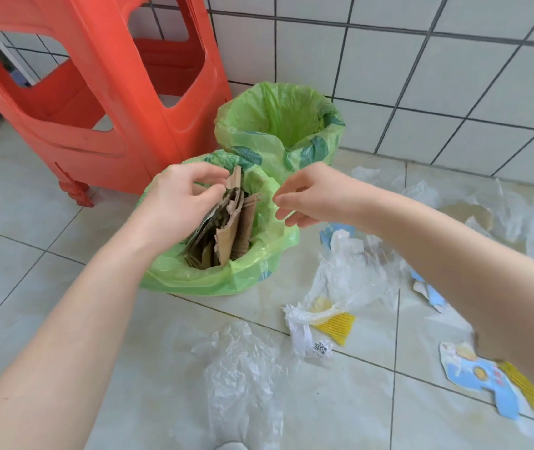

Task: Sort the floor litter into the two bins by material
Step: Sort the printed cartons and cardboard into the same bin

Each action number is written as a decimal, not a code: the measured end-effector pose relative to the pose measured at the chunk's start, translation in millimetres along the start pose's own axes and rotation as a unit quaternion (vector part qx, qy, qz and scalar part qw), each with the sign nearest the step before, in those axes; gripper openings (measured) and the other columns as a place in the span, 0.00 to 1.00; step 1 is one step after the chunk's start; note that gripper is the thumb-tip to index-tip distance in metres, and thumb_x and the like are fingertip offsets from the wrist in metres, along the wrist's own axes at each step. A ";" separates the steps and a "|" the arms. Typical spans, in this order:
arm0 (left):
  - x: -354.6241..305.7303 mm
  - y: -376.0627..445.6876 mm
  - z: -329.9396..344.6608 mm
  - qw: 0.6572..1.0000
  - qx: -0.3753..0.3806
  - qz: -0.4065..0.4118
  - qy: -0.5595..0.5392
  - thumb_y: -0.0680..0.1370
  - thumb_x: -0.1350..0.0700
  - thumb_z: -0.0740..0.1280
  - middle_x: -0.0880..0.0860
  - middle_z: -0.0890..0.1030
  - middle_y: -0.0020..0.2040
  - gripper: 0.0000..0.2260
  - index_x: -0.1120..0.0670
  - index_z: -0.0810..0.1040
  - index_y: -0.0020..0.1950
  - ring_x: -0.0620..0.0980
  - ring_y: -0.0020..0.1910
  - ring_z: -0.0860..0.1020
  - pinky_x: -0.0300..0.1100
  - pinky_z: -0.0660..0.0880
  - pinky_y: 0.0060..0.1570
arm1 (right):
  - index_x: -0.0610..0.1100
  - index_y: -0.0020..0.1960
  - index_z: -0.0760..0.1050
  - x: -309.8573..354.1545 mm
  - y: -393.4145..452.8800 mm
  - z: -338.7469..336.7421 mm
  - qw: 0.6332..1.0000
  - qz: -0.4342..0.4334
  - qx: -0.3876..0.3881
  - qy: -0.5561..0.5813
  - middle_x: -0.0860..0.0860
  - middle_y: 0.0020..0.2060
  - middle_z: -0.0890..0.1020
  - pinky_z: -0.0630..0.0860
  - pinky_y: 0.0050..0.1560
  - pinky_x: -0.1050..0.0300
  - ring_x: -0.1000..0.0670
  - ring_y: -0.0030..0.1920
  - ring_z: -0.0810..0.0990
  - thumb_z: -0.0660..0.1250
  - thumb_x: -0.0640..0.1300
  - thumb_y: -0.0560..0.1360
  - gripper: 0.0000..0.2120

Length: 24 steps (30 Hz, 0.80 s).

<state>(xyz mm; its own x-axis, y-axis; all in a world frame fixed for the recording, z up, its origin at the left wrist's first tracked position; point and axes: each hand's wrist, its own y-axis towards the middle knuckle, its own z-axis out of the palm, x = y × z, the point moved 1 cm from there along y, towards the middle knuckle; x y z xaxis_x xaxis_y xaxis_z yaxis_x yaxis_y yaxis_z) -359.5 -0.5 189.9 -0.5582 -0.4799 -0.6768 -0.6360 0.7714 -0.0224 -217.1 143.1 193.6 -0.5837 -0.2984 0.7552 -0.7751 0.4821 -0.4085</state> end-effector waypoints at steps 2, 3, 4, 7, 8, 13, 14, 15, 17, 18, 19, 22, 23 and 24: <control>-19.9 -2.3 8.1 0.999 -0.029 0.026 -0.007 0.77 0.54 0.65 0.41 0.82 0.50 0.10 0.45 0.81 0.56 0.36 0.47 0.78 0.31 0.71 0.47 | 0.41 0.56 0.78 -17.0 -12.9 -11.6 1.000 -0.007 -0.007 0.017 0.48 0.45 0.85 0.82 0.50 0.56 0.51 0.45 0.85 0.62 0.42 0.78 0.11; -29.6 -3.9 14.2 0.999 -0.034 0.036 -0.006 0.77 0.54 0.64 0.42 0.82 0.49 0.10 0.45 0.81 0.55 0.35 0.47 0.78 0.30 0.71 0.45 | 0.42 0.56 0.78 -26.9 -20.0 -16.8 1.000 -0.006 -0.012 0.017 0.48 0.46 0.85 0.81 0.51 0.56 0.52 0.46 0.85 0.62 0.42 0.78 0.10; -39.5 -5.9 21.3 0.998 -0.034 0.047 -0.005 0.77 0.54 0.64 0.42 0.82 0.48 0.10 0.46 0.81 0.55 0.36 0.46 0.78 0.30 0.72 0.46 | 0.43 0.56 0.78 -38.6 -25.7 -20.9 1.000 -0.006 -0.024 0.002 0.49 0.46 0.85 0.81 0.52 0.55 0.52 0.47 0.84 0.62 0.43 0.77 0.10; -65.7 -12.0 47.0 0.996 -0.026 0.083 -0.012 0.77 0.54 0.64 0.44 0.83 0.47 0.09 0.48 0.81 0.54 0.40 0.47 0.80 0.35 0.74 0.52 | 0.47 0.55 0.79 -80.6 -35.1 -25.5 0.993 0.002 -0.076 -0.089 0.51 0.49 0.84 0.78 0.57 0.51 0.51 0.51 0.82 0.63 0.44 0.75 0.10; -72.5 -13.8 57.9 0.995 -0.025 0.093 -0.011 0.76 0.54 0.64 0.44 0.83 0.46 0.09 0.48 0.82 0.54 0.41 0.46 0.80 0.31 0.73 0.52 | 0.47 0.56 0.78 -96.4 -37.5 -23.6 0.990 0.009 -0.083 -0.113 0.51 0.50 0.83 0.76 0.58 0.51 0.50 0.52 0.81 0.63 0.44 0.75 0.11; -81.8 -23.0 133.6 0.993 0.047 0.104 -0.011 0.76 0.55 0.64 0.47 0.84 0.44 0.09 0.50 0.81 0.53 0.47 0.43 0.80 0.41 0.77 0.49 | 0.45 0.62 0.74 -182.3 -48.6 -2.6 0.973 0.051 -0.045 -0.221 0.50 0.54 0.81 0.73 0.59 0.53 0.47 0.57 0.78 0.60 0.45 0.77 0.14; -76.2 -24.0 152.0 0.993 0.071 0.092 -0.001 0.76 0.56 0.64 0.47 0.84 0.45 0.09 0.50 0.81 0.53 0.49 0.45 0.80 0.44 0.77 0.49 | 0.45 0.63 0.73 -198.5 -50.7 2.0 0.969 0.061 -0.034 -0.235 0.49 0.56 0.79 0.73 0.59 0.52 0.47 0.58 0.77 0.60 0.45 0.78 0.15; -68.4 -25.1 169.3 0.992 0.094 0.080 0.015 0.76 0.56 0.63 0.47 0.84 0.45 0.09 0.50 0.81 0.54 0.50 0.46 0.80 0.46 0.77 0.49 | 0.45 0.64 0.71 -212.8 -53.1 6.9 0.966 0.069 -0.023 -0.248 0.49 0.58 0.78 0.72 0.60 0.51 0.46 0.60 0.75 0.60 0.46 0.78 0.16; -48.4 -29.3 200.9 0.987 0.144 0.055 0.055 0.76 0.56 0.62 0.48 0.83 0.46 0.10 0.50 0.80 0.54 0.51 0.48 0.80 0.47 0.77 0.50 | 0.46 0.66 0.69 -235.8 -57.4 17.5 0.960 0.076 -0.001 -0.270 0.48 0.61 0.74 0.70 0.61 0.53 0.46 0.62 0.73 0.59 0.46 0.78 0.17; -38.3 -32.9 214.3 0.981 0.170 0.046 0.076 0.76 0.56 0.62 0.48 0.83 0.48 0.10 0.50 0.79 0.54 0.51 0.49 0.80 0.47 0.77 0.50 | 0.46 0.67 0.69 -244.3 -59.6 23.0 0.957 0.072 0.007 -0.280 0.48 0.61 0.73 0.70 0.61 0.54 0.46 0.63 0.73 0.58 0.46 0.79 0.17; -29.2 -37.5 225.9 0.975 0.195 0.038 0.098 0.76 0.56 0.62 0.48 0.83 0.49 0.10 0.49 0.79 0.54 0.52 0.50 0.79 0.47 0.76 0.51 | 0.46 0.67 0.69 -251.0 -61.0 28.8 0.955 0.063 0.010 -0.290 0.48 0.62 0.73 0.70 0.61 0.54 0.46 0.62 0.73 0.58 0.46 0.79 0.17; -5.7 -55.1 250.2 0.948 0.264 0.032 0.178 0.75 0.54 0.61 0.48 0.82 0.51 0.10 0.48 0.77 0.54 0.54 0.53 0.78 0.47 0.76 0.51 | 0.45 0.67 0.69 -262.4 -64.6 52.1 0.947 0.038 0.014 -0.320 0.47 0.61 0.72 0.71 0.60 0.52 0.45 0.61 0.73 0.57 0.48 0.79 0.17; 0.0 -60.7 254.6 0.940 0.273 0.035 0.203 0.74 0.54 0.62 0.48 0.81 0.51 0.10 0.47 0.75 0.55 0.54 0.53 0.78 0.46 0.76 0.50 | 0.45 0.66 0.69 -264.1 -65.7 62.0 0.943 0.026 0.015 -0.331 0.47 0.62 0.71 0.71 0.60 0.52 0.44 0.61 0.72 0.57 0.49 0.79 0.18; 5.3 -65.7 258.3 0.935 0.275 0.041 0.218 0.74 0.54 0.61 0.48 0.81 0.51 0.10 0.47 0.75 0.55 0.54 0.53 0.78 0.46 0.75 0.49 | 0.44 0.67 0.68 -264.6 -66.9 71.8 0.940 0.016 0.016 -0.339 0.47 0.62 0.71 0.71 0.60 0.51 0.44 0.60 0.71 0.57 0.50 0.79 0.18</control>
<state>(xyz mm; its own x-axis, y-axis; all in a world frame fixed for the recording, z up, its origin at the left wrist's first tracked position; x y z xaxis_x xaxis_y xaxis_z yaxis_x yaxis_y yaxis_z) -183.0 54.3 -2.3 -0.8339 -0.4411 -0.3317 -0.2769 0.8543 -0.4398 -28.2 130.6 -15.6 -0.6192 -0.7457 0.2458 -0.7544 0.4782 -0.4496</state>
